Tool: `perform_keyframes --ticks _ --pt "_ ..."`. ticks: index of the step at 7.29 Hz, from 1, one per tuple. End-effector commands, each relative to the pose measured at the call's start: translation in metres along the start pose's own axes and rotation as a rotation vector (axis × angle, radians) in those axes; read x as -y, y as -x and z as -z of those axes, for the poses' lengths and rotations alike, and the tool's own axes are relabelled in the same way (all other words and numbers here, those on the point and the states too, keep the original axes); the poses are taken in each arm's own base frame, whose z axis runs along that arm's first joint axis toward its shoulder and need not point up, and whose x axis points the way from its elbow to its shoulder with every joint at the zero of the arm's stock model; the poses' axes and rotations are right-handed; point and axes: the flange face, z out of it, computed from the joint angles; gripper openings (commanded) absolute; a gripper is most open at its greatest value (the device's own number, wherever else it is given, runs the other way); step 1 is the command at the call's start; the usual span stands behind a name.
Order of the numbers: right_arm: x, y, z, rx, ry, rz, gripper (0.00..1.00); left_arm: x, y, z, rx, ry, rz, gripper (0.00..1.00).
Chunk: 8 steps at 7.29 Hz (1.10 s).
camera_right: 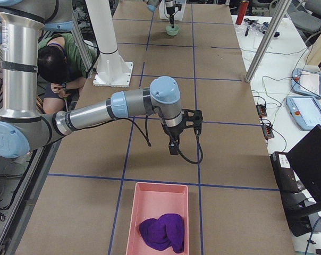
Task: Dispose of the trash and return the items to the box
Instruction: 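Grasp the pale green bowl with the left gripper and lift it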
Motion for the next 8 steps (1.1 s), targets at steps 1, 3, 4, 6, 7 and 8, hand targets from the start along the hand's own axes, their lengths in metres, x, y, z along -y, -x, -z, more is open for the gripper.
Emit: perform_keyframes --ticks 1,3,4,6,7,8 --pt "-0.004 -0.002 -0.013 0.023 0.033 -0.006 1.0 0.001 -0.01 0.04 -0.107 0.038 0.01 0.0" --pt "-0.022 -0.007 -0.038 0.011 0.086 0.009 1.0 0.006 -0.009 0.066 -0.15 0.029 0.019 0.0" --pt "-0.022 -0.007 -0.046 0.002 0.087 0.071 1.0 0.01 0.0 0.077 -0.143 0.006 0.031 0.0" --pt "-0.045 -0.012 -0.069 -0.024 0.106 0.112 1.0 0.02 0.021 0.09 -0.094 -0.018 -0.016 0.0" --pt "-0.059 -0.019 -0.074 -0.041 0.085 0.121 1.0 0.029 0.039 0.099 -0.044 -0.016 -0.057 0.0" --pt "-0.066 -0.022 -0.078 -0.044 0.085 0.063 1.0 0.037 0.065 0.118 0.01 -0.028 -0.084 0.0"
